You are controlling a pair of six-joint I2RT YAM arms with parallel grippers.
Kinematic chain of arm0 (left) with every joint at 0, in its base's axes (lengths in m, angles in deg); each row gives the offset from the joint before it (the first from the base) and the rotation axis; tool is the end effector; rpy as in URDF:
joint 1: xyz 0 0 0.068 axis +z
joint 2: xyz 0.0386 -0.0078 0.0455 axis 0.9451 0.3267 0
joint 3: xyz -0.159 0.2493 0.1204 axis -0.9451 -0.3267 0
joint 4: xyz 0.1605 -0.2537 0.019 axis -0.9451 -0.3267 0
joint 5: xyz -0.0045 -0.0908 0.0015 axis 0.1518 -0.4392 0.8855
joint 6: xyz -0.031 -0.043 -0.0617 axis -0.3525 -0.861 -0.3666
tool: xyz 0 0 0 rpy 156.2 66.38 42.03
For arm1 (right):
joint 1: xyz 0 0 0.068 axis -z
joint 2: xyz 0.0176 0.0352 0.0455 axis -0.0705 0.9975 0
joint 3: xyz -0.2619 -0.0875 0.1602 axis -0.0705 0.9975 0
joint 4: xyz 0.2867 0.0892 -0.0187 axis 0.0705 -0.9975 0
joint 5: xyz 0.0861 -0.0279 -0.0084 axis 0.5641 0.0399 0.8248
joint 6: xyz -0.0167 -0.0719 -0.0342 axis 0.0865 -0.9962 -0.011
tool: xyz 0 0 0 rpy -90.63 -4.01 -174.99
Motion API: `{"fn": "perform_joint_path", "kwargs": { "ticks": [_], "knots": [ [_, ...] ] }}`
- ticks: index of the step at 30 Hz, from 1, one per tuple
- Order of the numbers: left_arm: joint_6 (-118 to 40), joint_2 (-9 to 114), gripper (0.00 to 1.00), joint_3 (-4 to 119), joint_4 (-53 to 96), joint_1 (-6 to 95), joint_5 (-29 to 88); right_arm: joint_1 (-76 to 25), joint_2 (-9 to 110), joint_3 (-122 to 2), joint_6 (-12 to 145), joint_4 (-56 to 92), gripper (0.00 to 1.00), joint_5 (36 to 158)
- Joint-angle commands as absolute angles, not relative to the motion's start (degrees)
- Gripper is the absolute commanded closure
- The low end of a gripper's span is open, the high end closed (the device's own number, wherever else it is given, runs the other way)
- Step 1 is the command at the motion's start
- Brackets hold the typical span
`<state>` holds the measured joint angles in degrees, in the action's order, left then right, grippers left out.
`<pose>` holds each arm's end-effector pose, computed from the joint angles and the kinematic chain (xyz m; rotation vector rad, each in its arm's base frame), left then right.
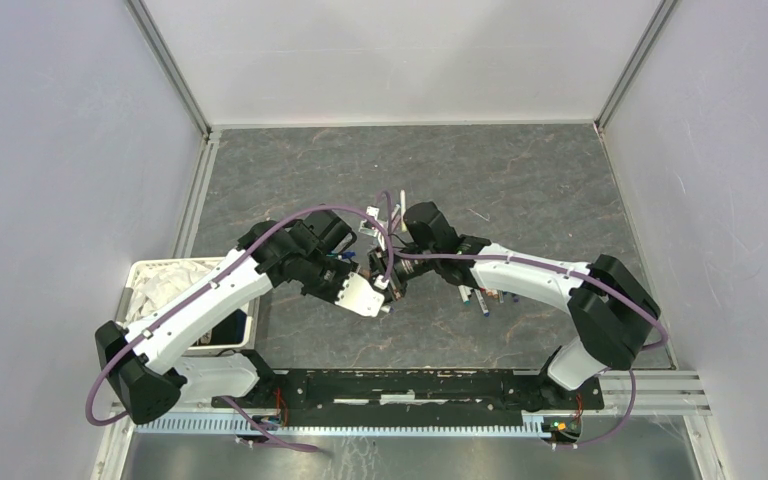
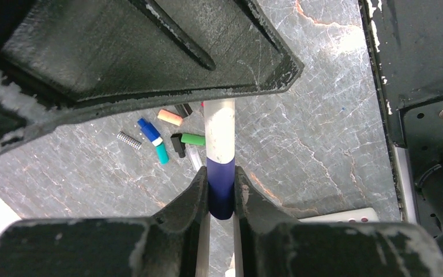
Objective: Open the pen caps
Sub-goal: Open the pen cap from the pen.
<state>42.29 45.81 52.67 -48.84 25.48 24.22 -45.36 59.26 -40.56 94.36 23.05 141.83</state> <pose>0.1588 -0.1851 0.3237 2.3480 1.4083 -0.2160 0.2128 0.3348 0.2555 -0.9596 2.2256 1.7608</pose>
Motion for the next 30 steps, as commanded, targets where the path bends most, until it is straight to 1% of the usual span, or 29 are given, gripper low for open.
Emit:
{"fn": "perform_joint_path", "kwargs": {
  "ticks": [1,3,4,7,11,13,14,15,16,17,23,25,27,29,30],
  "knots": [
    [40.85,45.75,0.98,53.95,-49.12,24.70,19.57,-45.99,59.74,-40.88,97.48,33.07,0.73,141.06],
    [40.85,45.67,0.98,53.90,-48.89,24.70,20.00,-46.62,60.57,-40.97,99.12,35.39,0.64,141.00],
    [40.80,45.66,0.98,53.99,-48.77,24.70,20.17,-46.95,61.22,-41.27,99.50,36.10,0.62,141.00],
    [40.81,45.54,0.98,54.18,-48.44,24.70,20.69,-48.01,62.63,-42.17,99.94,36.56,0.61,141.00],
    [40.85,45.31,0.98,54.48,-48.39,24.70,22.33,-48.47,62.96,-41.98,99.68,36.39,0.65,141.26],
    [40.85,45.20,0.98,54.39,-48.17,24.70,23.00,-48.60,62.50,-41.36,98.75,35.12,0.70,141.27],
    [40.87,45.21,0.98,54.24,-48.09,24.70,23.44,-48.54,62.13,-41.13,98.07,34.20,0.75,141.27],
    [40.89,45.22,0.98,54.21,-48.03,24.70,23.76,-48.55,61.84,-40.80,97.45,33.56,0.82,141.12],
    [40.93,45.22,0.98,54.13,-48.01,24.70,24.17,-48.58,61.50,-40.44,97.06,32.88,0.93,140.89],
    [41.08,45.26,0.98,54.12,-48.01,24.72,24.47,-48.50,61.21,-40.22,96.67,32.36,1.00,140.71],
    [44.15,45.76,0.98,54.17,-47.79,25.60,29.49,-47.44,60.30,-40.32,93.00,26.13,1.00,141.46],
    [49.50,46.25,0.98,53.58,-47.81,31.45,32.46,-46.59,58.66,-39.06,87.64,19.48,1.00,141.56],
    [58.04,47.20,0.98,53.82,-47.51,42.56,33.84,-45.21,55.13,-34.84,81.39,10.49,1.00,140.98],
    [64.88,49.70,0.98,56.48,-47.52,52.97,33.31,-43.43,49.86,-26.80,80.14,8.23,1.00,140.80],
    [66.59,51.30,0.98,58.70,-47.87,55.95,33.08,-42.50,47.34,-22.86,80.28,8.31,1.00,141.00]
  ]
}}
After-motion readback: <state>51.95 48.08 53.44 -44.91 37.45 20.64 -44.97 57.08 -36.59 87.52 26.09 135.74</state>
